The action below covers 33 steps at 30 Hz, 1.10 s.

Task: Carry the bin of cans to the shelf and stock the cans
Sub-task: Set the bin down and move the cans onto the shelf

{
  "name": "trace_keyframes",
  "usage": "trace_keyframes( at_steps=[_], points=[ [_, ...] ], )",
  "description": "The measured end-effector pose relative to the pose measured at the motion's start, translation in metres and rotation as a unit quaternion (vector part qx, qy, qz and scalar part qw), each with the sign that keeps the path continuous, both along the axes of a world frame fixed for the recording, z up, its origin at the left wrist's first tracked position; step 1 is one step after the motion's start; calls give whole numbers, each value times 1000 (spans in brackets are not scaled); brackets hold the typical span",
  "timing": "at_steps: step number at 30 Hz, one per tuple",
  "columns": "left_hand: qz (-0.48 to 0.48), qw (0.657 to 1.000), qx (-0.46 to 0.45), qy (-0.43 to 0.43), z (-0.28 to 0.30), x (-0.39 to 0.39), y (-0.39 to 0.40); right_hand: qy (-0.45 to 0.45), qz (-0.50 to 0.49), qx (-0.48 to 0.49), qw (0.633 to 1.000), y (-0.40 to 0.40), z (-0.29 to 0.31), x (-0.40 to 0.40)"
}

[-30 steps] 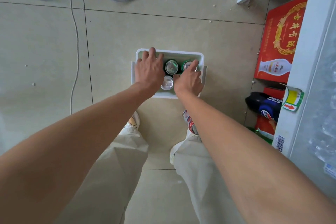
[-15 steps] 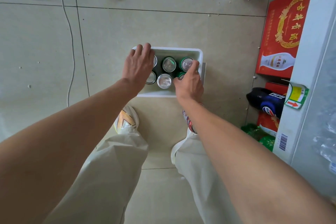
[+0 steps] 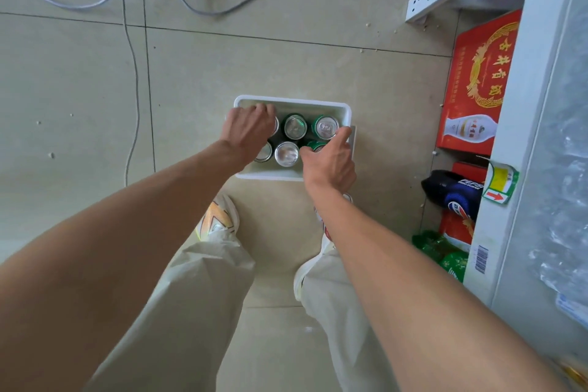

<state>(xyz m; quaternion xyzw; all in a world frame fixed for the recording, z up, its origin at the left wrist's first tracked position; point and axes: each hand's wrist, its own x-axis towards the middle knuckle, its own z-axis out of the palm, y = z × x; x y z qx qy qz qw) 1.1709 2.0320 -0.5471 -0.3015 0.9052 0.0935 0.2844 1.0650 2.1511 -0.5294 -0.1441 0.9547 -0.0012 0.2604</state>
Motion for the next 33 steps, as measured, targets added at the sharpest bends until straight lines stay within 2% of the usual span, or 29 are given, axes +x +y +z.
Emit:
trace_keyframes(
  at_steps=[4,8,13,19,24,28,30,33],
  points=[
    [127,987,39,91,42,6,-6,7,9,4,1000,-4,32,1],
    [155,976,65,138,137,11,-23,16,57,-10,998,-10,115,-6],
    [150,974,58,159,305,-3,-54,27,244,-9,969,-14,281,-17],
    [55,984,20,167,511,-11,-62,85,279,-77,953,-14,503,-22],
    [47,980,-4,193,651,-20,-71,147,237,-119,953,3,636,-12],
    [26,975,3,219,714,-34,-84,199,169,-190,946,19,698,3],
    [-17,973,1,228,736,-47,-90,220,131,-190,948,23,726,10],
    [-132,961,-3,245,770,-78,-91,266,81,-176,944,29,767,17]
  ],
)
